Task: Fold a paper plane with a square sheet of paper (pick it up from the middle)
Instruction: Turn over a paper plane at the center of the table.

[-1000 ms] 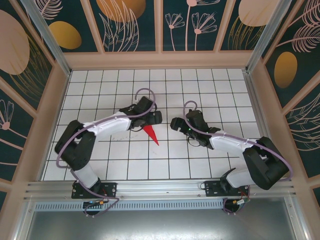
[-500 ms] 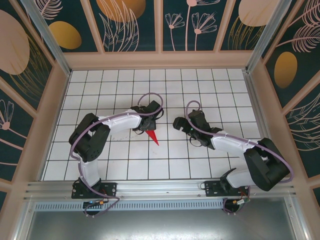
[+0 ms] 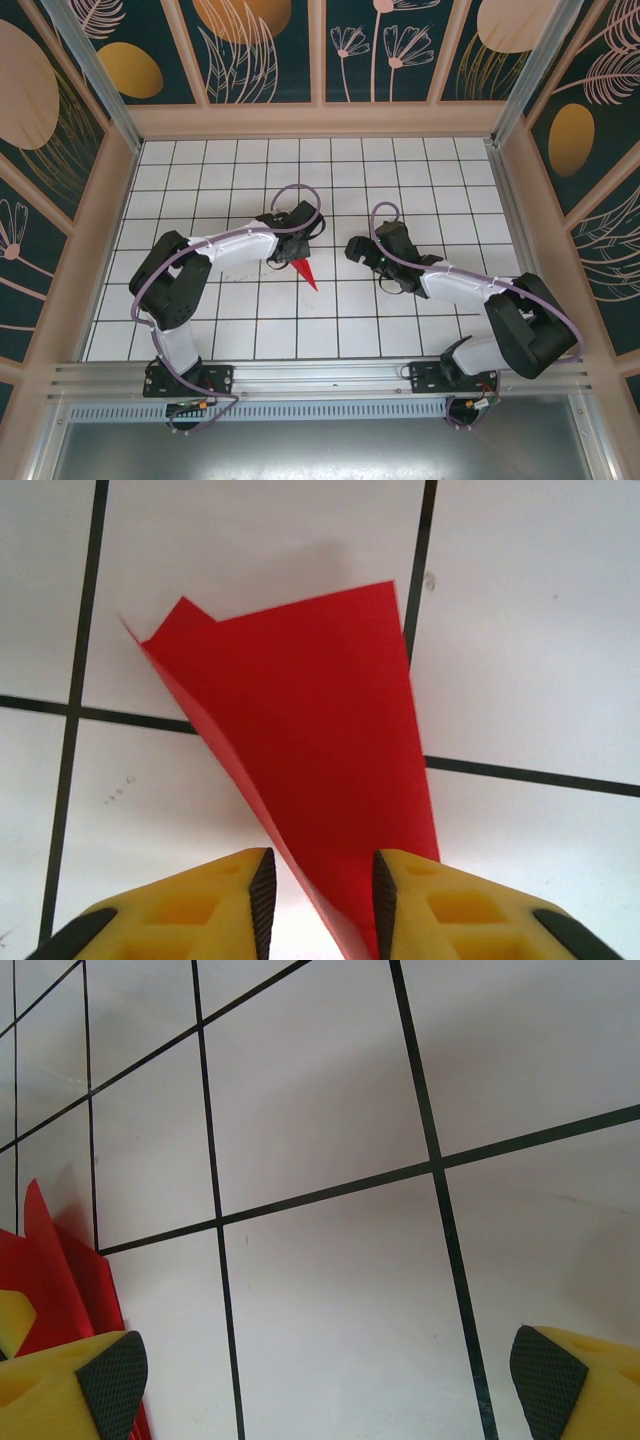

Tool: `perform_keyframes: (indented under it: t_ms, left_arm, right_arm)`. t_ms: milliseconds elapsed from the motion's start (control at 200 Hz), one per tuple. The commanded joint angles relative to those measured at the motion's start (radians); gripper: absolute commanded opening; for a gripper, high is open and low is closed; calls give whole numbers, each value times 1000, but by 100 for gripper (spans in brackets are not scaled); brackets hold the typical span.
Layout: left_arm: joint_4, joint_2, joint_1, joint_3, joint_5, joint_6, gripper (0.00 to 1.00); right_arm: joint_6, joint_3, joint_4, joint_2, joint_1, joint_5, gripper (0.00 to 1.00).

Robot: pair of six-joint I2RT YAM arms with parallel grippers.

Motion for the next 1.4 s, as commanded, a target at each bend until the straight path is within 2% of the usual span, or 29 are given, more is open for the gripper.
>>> perform_keyframes:
  t_ms: [0, 170, 355, 575, 816, 906, 956, 1041, 1141, 1306, 1396]
  left_arm:
    - [26, -22, -6, -17, 24, -26, 32]
    - [29, -38, -5, -31, 23, -39, 22]
    - [24, -97, -5, -31, -16, -46, 0]
    - [83, -230, -5, -24, 8, 1, 0]
    - [492, -336, -5, -180, 213, 37, 0]
    - [650, -319, -5, -262, 283, 22, 0]
    - [725, -298, -5, -295, 321, 3, 0]
    - [865, -256, -5, -355, 396, -31, 0]
    - [995, -207, -5, -417, 451, -73, 0]
    - [1128, -142, -4, -494, 503, -125, 0]
    - [1167, -124, -6, -519, 521, -137, 0]
  right_arm:
    - [17, 22, -33, 1, -9, -2, 96]
    - [20, 31, -43, 0, -8, 0, 95]
    - [17, 50, -68, -13, -9, 14, 95]
    - [6, 95, -132, -67, -13, 55, 95]
    - [37, 93, -99, -147, -26, 17, 94]
    - [36, 81, -58, -159, -26, -7, 89]
    - [32, 72, -28, -162, -26, -59, 84]
    - [26, 59, 16, -163, -23, -112, 73]
    - [28, 46, 72, -153, -10, -171, 56]
    - [15, 82, 72, -71, 46, -186, 33]
    - [16, 110, 56, -5, 77, -185, 27]
